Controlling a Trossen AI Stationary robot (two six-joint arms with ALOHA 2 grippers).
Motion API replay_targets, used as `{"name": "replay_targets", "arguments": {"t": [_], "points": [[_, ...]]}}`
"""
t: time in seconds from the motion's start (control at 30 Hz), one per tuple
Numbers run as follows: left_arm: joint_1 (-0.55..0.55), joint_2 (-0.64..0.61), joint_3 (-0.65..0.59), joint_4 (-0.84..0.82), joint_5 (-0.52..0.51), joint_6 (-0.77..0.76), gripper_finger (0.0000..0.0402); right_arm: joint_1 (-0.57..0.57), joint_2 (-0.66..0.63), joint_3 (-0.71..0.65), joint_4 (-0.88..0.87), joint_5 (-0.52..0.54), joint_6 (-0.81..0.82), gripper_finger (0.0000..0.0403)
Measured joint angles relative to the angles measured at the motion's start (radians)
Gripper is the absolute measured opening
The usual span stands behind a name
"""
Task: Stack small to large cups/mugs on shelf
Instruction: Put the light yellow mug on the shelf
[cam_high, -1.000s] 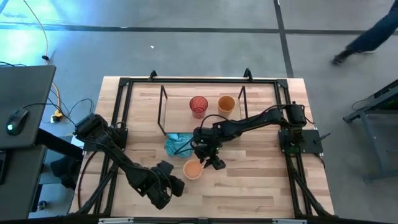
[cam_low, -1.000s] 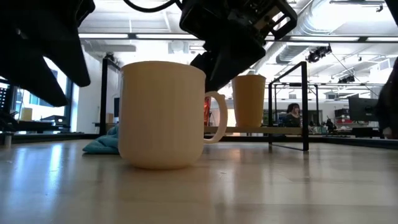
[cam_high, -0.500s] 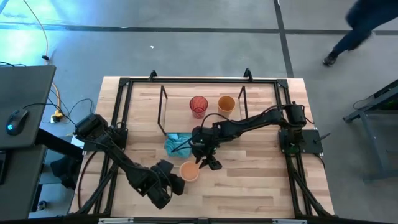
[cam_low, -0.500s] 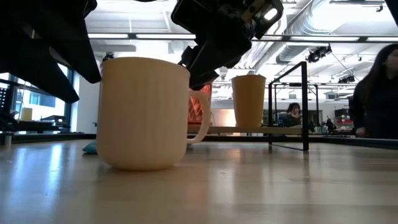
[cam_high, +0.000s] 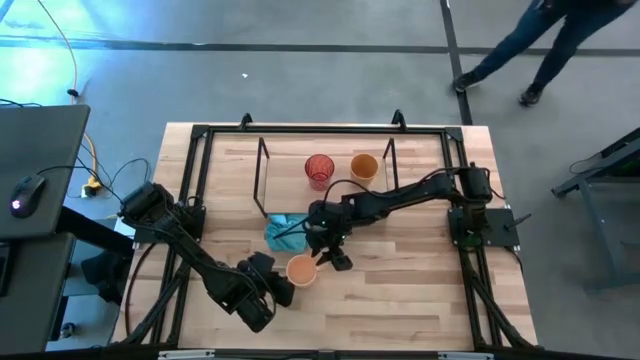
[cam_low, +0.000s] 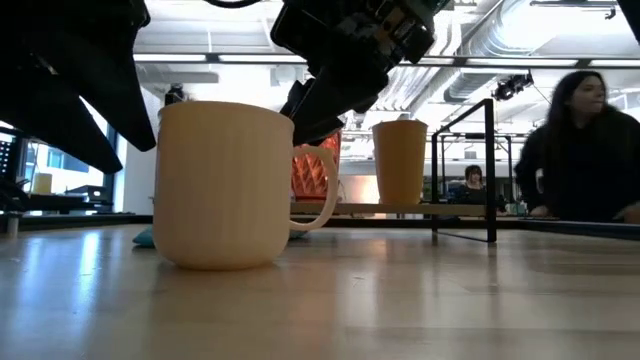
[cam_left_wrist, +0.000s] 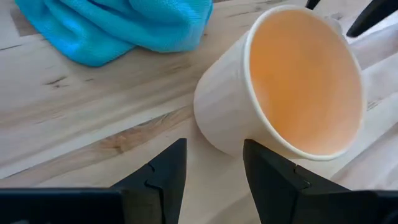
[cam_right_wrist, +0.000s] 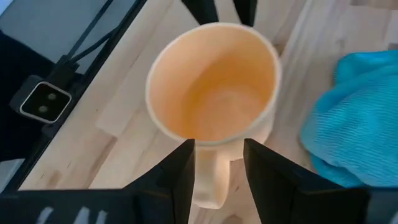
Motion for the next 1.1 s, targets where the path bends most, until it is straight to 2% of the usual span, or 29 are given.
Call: {"name": "replay_targets", "arguments": {"t": [0.3,0.5,0.6,0.77,0.97,1.1], "points": [[0.001,0.0,0.0,-0.107,-0.049,-0.121,0.0147,0.001,0.0,0.0,-0.002,-0.001,0.013,0.013],[-0.013,-0.019,0.0,-0.076,0.009,-0.131,0.0147,-0.004,0.0,0.0,-0.078,0.001,-0.012,0.013],[-0.029,-0.053,0.001,-0.057,0.005,-0.141,0.0147,-0.015,0.001,0.0,-0.116,0.025,-0.037,0.013],[-0.014,-0.127,0.024,-0.081,-0.027,-0.129,0.0147,-0.058,0.001,0.0,-0.129,0.03,-0.05,0.013],[0.032,-0.168,0.031,-0.075,-0.026,-0.045,0.0147,-0.108,0.001,0.0,-0.112,-0.07,-0.032,0.0142],[0.056,-0.172,0.031,-0.074,-0.018,-0.002,0.0147,-0.109,0.001,0.0,-0.12,-0.083,-0.037,0.0149]]}}
